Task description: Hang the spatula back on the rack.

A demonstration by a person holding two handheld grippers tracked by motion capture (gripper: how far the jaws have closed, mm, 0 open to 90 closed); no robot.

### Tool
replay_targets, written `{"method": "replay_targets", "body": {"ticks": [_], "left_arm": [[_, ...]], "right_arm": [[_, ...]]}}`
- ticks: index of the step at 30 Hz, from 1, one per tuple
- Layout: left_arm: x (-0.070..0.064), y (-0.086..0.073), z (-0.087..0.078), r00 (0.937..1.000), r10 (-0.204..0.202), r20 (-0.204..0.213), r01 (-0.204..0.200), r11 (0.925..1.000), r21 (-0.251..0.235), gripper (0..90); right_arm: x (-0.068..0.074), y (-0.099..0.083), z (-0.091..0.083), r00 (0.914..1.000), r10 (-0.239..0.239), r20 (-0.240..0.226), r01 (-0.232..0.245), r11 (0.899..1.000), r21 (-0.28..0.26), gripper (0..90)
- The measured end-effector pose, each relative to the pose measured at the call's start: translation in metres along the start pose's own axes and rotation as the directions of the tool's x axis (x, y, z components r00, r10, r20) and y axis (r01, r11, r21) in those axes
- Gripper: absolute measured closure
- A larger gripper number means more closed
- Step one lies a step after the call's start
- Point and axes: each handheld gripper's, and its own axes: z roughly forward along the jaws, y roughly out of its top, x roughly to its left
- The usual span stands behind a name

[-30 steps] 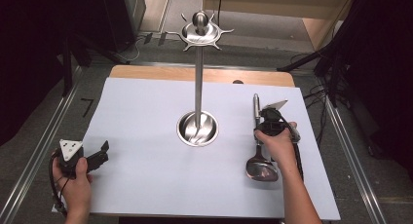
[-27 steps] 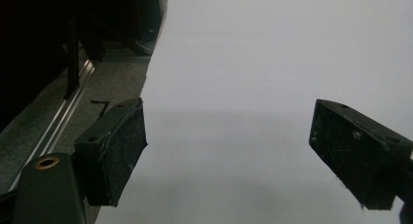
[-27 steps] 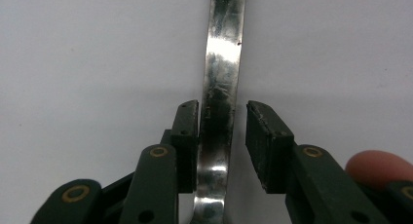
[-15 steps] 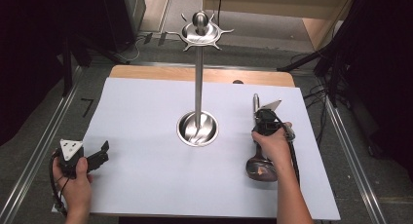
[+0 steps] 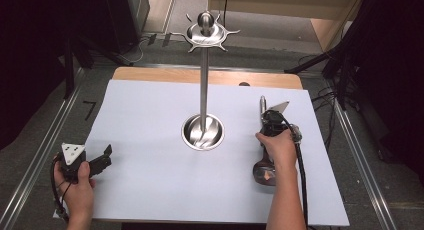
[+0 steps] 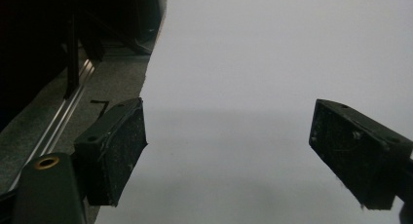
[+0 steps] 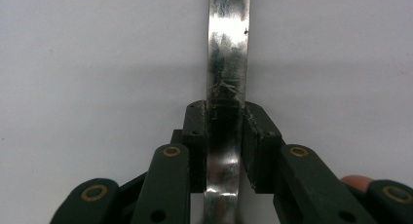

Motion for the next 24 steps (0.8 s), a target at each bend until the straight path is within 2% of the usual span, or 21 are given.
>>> {"method": "replay_targets", "body": {"ticks": [2, 6, 11, 17, 21, 22, 24], "left_arm": [[0.000, 0.000, 0.000, 1.0000, -0.001, 0.001, 0.001, 1.0000, 0.000, 14.6], [0.000, 0.000, 0.000, 1.0000, -0.002, 0.002, 0.002, 1.0000, 0.001, 14.7], [0.001, 0.000, 0.000, 1.0000, -0.005, 0.004, 0.005, 1.0000, 0.002, 14.7], [0.001, 0.000, 0.000, 1.0000, -0.004, 0.003, 0.004, 1.0000, 0.000, 14.6], [0.001, 0.000, 0.000, 1.0000, -0.006, 0.004, 0.006, 1.0000, -0.001, 14.7], [0.001, 0.000, 0.000, 1.0000, -0.004, 0.003, 0.004, 1.0000, 0.000, 14.7], [0.001, 0.000, 0.000, 1.0000, -0.006, 0.003, 0.006, 1.0000, 0.001, 14.7]], "right_arm": [[0.000, 0.000, 0.000, 1.0000, -0.005, 0.005, 0.005, 1.000, 0.000, 75.6], [-0.002, -0.002, 0.000, 0.9998, 0.003, -0.017, -0.004, 1.000, -0.014, 76.1], [-0.003, -0.003, -0.001, 0.9997, -0.007, -0.024, 0.006, 1.000, -0.024, 76.4], [-0.007, -0.009, -0.002, 0.9985, -0.031, -0.045, 0.027, 0.996, -0.079, 76.5], [-0.009, -0.014, -0.002, 0.9974, -0.050, -0.053, 0.043, 0.991, -0.126, 76.5], [-0.009, -0.017, -0.004, 0.9963, -0.070, -0.051, 0.062, 0.988, -0.143, 76.6], [-0.010, -0.018, -0.004, 0.9960, -0.077, -0.046, 0.070, 0.987, -0.146, 76.5]]}}
